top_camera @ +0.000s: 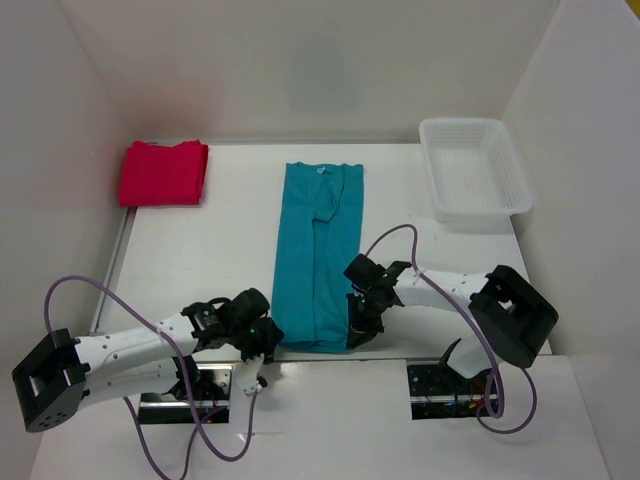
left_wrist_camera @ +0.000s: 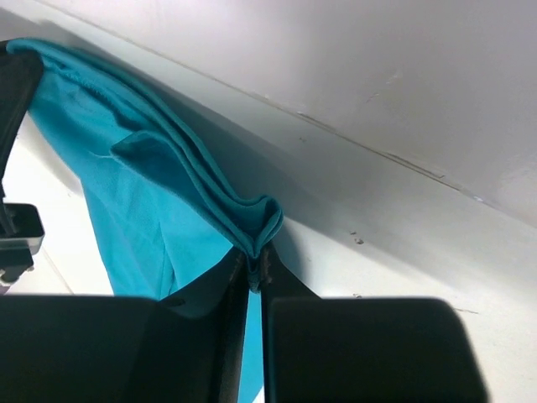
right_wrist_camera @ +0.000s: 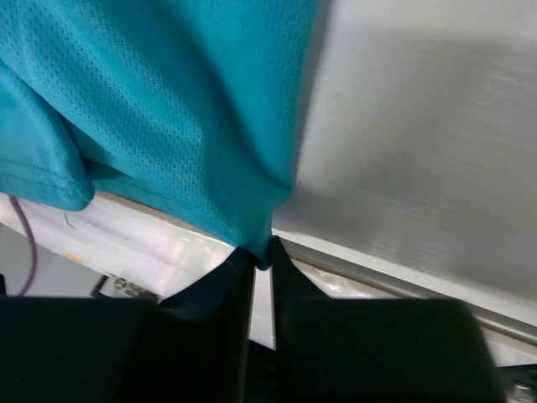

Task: Fold and stack the t-shirts
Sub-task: Grab the bottom of the folded rectangular tshirt with both arms

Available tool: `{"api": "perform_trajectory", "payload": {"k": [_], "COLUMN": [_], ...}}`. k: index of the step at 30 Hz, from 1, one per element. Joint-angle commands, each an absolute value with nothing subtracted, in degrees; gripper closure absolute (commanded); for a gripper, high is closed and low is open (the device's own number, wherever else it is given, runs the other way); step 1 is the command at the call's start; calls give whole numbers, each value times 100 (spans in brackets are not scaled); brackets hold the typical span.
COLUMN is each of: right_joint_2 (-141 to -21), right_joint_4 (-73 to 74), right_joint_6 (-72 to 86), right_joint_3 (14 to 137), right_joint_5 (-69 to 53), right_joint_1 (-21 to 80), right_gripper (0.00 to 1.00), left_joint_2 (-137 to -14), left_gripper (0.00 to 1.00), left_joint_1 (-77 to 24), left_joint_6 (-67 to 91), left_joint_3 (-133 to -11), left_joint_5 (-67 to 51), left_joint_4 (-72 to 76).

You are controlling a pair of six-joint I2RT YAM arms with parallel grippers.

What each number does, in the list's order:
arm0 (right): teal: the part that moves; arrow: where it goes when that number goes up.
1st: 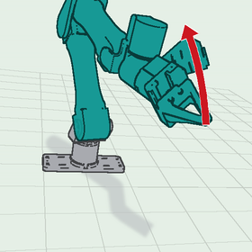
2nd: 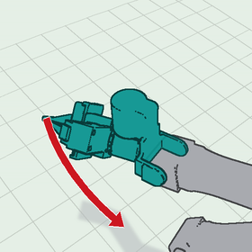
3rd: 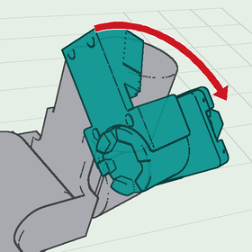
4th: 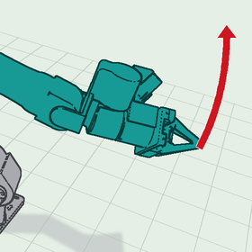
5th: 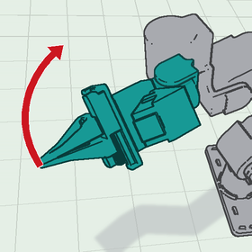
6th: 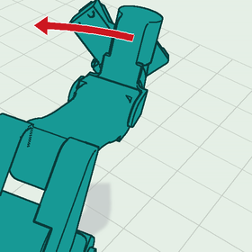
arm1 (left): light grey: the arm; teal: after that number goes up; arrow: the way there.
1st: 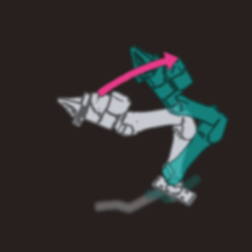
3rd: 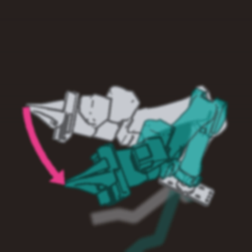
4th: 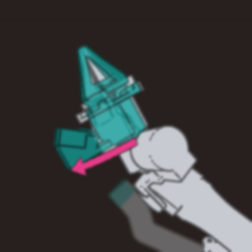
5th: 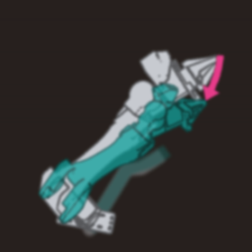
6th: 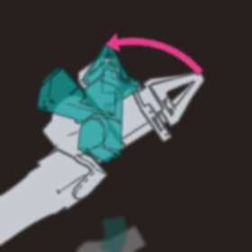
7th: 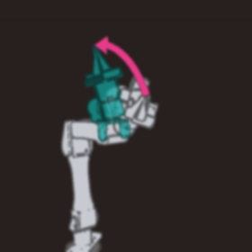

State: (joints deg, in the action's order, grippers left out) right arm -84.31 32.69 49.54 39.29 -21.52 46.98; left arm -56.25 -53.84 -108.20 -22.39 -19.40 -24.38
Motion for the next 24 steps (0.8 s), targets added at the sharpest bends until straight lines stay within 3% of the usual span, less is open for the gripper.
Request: {"api": "perform_trajectory", "payload": {"k": [1, 2, 10, 14, 19, 24], "right_joint_2": [-8490, -8490, -8297, -7868, -7752, -8365], "right_joint_4": [3278, 3278, 4032, 4403, 4597, 4422], "right_joint_6": [4843, 4843, 4518, 4263, 3658, 3217], "right_joint_3": [3894, 3894, 4631, 4921, 5440, 6099], "right_joint_5": [-2285, -2285, -2004, -1942, -1881, -1881], "right_joint_1": [4676, 4676, 4614, 4123, 3236, 2577], "right_gripper": [87, 100, 100, 100, 100, 100], "left_joint_2": [-5441, -5440, -5440, -5326, -5816, -6617], "left_gripper": [88, 88, 96, 98, 100, 100], "left_joint_1": [-5414, -5414, -5414, -5414, -4897, -4115], "left_joint_6": [-10556, -10495, -8861, -7772, -6909, -6372], "left_joint_3": [-2224, -2276, -2970, -3313, -3944, -4640], "left_joint_5": [-2268, -2268, -2092, -1820, -1617, -1617], "left_joint_4": [-2400, -2399, -2408, -2347, -2119, -1723]}}
